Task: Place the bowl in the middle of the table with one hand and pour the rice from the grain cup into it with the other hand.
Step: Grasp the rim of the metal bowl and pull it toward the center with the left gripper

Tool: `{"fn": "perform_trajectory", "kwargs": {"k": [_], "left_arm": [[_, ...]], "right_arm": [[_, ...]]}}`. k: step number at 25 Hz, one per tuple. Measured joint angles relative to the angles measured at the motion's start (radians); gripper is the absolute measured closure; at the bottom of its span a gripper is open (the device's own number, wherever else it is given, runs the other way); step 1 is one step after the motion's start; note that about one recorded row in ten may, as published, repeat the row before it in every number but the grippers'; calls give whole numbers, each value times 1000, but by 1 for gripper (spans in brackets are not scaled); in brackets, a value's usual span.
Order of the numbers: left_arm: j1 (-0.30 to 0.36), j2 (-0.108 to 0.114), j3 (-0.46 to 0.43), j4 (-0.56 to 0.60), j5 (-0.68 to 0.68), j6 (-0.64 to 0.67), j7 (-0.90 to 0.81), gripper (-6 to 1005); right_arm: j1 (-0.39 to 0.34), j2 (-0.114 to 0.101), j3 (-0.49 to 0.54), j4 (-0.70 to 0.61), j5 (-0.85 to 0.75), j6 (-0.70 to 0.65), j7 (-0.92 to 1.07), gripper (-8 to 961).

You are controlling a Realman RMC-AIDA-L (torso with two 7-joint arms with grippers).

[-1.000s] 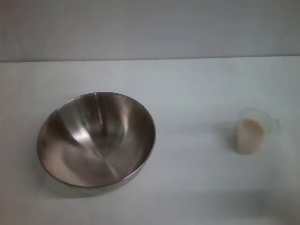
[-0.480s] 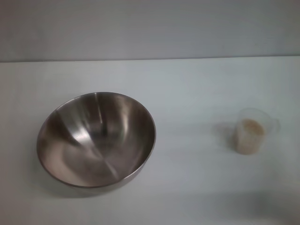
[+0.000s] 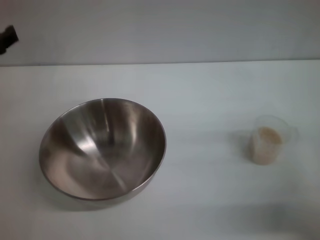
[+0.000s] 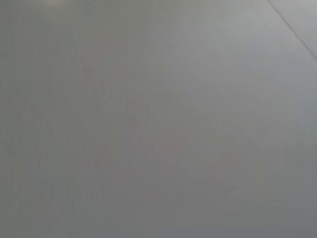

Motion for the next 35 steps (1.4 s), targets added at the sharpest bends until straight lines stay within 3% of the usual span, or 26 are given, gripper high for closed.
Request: {"fn": "perform_trajectory", "kwargs": {"k": [8, 16, 24, 35], "left_arm": [[-26, -2, -66, -232, -9, -503, 36, 185], [-41, -3, -64, -319, -12, -794, 47, 185], [-64, -6, -56, -294, -17, -898, 64, 185], [-88, -6, -43, -201, -64, -909, 96, 186]], "right_arm": [[3, -1, -3, -4, 0, 3, -4, 239], [10, -4, -3, -6, 0, 6, -3, 239], [20, -6, -3, -12, 0, 8, -6, 240], [21, -6, -3, -14, 0, 18, -7, 240]]}}
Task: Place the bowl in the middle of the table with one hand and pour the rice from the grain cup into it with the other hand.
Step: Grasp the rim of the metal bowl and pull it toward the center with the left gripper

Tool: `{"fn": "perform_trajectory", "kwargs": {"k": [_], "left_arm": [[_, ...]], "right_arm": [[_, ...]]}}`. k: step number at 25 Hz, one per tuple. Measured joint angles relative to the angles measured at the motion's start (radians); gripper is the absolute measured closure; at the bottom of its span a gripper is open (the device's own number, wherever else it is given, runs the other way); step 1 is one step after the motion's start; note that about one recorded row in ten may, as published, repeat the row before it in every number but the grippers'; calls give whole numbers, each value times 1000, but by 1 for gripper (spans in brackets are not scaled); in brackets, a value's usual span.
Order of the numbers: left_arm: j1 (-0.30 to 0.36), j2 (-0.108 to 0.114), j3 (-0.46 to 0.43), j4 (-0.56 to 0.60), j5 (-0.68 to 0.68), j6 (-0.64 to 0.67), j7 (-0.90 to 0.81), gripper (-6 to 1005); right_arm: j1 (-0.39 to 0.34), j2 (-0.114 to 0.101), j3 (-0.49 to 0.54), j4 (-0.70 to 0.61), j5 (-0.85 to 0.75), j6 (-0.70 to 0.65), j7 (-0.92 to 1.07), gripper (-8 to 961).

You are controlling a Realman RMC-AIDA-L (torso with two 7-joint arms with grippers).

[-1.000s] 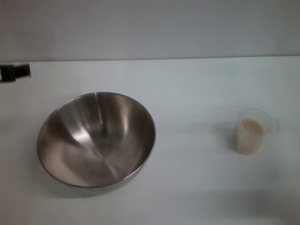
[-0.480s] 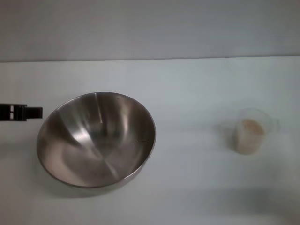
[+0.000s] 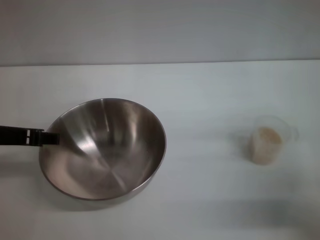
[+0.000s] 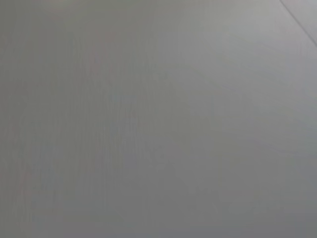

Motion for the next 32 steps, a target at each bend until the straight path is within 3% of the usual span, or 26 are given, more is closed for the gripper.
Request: {"fn": "perform_trajectory", "kwargs": {"k": [20, 31, 32], "left_arm": [[-53, -2, 1, 171, -12, 47, 32, 186], [-55, 0, 2, 178, -7, 52, 34, 209], [-55, 0, 2, 178, -7, 52, 34, 249]], "right_arm": [[1, 0, 2, -1, 0, 0, 0, 238], [1, 0, 2, -1, 0, -2, 0, 239], [1, 0, 2, -1, 0, -2, 0, 239]]}}
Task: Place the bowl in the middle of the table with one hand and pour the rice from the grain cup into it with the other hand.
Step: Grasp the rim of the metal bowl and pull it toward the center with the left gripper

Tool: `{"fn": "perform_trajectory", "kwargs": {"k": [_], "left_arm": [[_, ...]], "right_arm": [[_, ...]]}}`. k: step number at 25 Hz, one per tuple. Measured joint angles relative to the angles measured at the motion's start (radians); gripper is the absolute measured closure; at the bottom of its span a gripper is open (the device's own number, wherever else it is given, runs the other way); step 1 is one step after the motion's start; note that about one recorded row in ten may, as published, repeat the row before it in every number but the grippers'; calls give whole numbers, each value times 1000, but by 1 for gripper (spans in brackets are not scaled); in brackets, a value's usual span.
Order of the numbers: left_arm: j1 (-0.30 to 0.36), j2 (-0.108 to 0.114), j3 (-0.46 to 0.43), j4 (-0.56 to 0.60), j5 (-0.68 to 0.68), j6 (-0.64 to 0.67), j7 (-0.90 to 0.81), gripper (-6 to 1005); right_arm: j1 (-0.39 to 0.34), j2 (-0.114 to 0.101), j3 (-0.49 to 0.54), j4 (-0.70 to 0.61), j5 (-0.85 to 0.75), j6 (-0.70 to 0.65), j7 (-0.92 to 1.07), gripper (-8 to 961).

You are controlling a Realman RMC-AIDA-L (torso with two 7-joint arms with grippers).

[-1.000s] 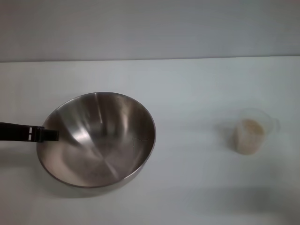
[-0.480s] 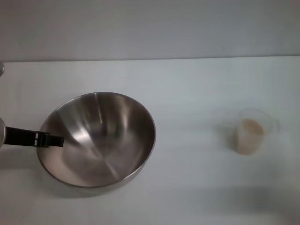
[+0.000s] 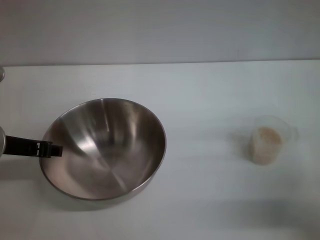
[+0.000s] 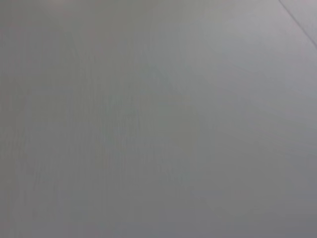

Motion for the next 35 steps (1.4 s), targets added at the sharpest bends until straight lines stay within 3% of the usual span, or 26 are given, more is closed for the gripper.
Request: {"fn": "perform_trajectory", "kwargs": {"k": [10, 19, 33, 35], "left_arm": [[-4, 0, 1, 0, 4, 0, 0, 657], [-6, -1, 0, -1, 3, 3, 24, 854], [-27, -1, -19, 6, -3, -5, 26, 947], [-45, 2, -77, 19, -51, -19, 41, 949]], "right_arm": [[0, 0, 2, 0, 0, -5, 0, 240], [0, -1, 4, 0, 0, -6, 0, 239], [1, -2, 4, 0, 0, -7, 0, 239], [1, -2, 3, 0, 0, -6, 0, 240]]}}
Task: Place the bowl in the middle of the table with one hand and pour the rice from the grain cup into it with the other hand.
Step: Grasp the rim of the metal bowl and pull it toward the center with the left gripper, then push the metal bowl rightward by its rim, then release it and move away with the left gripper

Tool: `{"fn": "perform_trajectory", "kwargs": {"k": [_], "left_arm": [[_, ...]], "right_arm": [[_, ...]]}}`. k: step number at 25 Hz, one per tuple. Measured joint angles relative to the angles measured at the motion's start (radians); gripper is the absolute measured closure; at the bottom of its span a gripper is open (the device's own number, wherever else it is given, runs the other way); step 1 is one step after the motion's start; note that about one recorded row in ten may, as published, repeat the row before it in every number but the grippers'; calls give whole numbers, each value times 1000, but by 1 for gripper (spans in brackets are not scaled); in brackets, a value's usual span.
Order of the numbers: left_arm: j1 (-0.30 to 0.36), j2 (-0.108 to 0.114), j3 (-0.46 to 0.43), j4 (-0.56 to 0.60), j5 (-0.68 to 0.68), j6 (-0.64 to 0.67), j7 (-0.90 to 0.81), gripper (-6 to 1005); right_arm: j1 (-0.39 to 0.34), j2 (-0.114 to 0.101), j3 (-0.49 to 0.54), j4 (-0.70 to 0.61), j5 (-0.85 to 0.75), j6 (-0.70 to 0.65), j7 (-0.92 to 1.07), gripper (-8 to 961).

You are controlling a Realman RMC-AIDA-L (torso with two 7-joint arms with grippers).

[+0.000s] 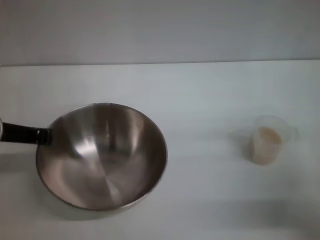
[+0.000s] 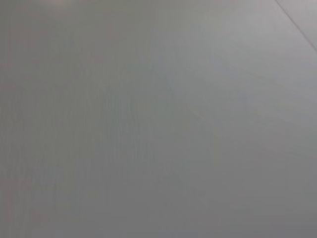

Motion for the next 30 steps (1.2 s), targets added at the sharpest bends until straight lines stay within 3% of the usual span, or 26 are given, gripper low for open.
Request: {"fn": "perform_trajectory", "kwargs": {"k": [12, 24, 30], "left_arm": [[-48, 1, -165, 93, -256, -3, 122, 958], [-101, -4, -134, 131, -300, 44, 124, 953], [-170, -5, -87, 230, -324, 102, 125, 950]], "right_arm": [[1, 0, 4, 0, 0, 0, 0, 239], [10, 0, 6, -1, 2, 5, 0, 240], [12, 0, 6, -2, 2, 6, 0, 240]]}}
